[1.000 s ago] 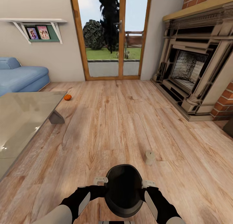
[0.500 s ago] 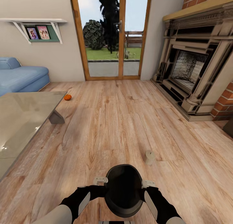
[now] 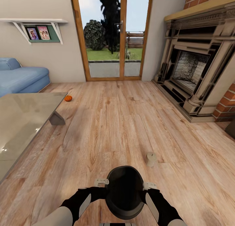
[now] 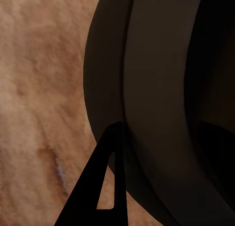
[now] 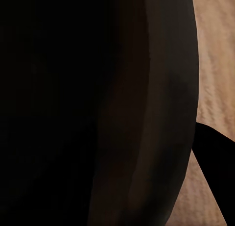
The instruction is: Place each of the two pumpkins and all three candles from the living room inside a cabinet in the living room (use any cabinet), then make sure every cabinet is closed, and position the cauldron so it is next to a table in the living room.
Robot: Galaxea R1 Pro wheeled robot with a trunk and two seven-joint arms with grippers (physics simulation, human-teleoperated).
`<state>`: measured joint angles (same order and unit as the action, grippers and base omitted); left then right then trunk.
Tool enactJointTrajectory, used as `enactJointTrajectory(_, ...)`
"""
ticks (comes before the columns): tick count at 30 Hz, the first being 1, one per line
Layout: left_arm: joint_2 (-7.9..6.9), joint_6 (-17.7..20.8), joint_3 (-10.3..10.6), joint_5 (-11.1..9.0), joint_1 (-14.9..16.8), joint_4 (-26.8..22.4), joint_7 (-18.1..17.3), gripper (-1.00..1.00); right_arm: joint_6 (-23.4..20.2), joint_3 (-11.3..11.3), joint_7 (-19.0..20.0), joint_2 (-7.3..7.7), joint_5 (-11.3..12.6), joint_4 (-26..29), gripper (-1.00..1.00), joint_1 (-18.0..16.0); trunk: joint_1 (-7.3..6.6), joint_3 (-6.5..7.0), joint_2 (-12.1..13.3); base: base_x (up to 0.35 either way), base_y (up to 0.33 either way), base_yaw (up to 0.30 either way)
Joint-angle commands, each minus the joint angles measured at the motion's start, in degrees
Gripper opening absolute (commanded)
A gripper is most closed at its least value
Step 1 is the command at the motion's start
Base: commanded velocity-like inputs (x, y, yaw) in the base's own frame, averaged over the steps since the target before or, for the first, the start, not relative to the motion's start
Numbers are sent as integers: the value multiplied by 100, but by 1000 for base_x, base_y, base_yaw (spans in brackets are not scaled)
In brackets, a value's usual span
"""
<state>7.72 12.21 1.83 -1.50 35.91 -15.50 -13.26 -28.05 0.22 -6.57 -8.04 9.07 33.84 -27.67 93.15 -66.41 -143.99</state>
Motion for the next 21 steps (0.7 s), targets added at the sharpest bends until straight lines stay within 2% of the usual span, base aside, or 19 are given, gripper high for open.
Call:
enactJointTrajectory(1,1,36,80,-72,-9,-19,0,-100,-44,-101,-163,-5,-162,27,-100,-3,0,-5,-1,1,1,0)
enactJointTrajectory(9,1,36,80,-70,-9,-17,7,-100,-43,-100,-161,-5,-160,27,-100,-2,0,-5,-1,0,0,0)
enactJointTrajectory(21,1,42,80,-72,-12,-16,8,-100,-43,-92,-152,-5,-160,26,-100,-2,-31,261,15,0,0,0)
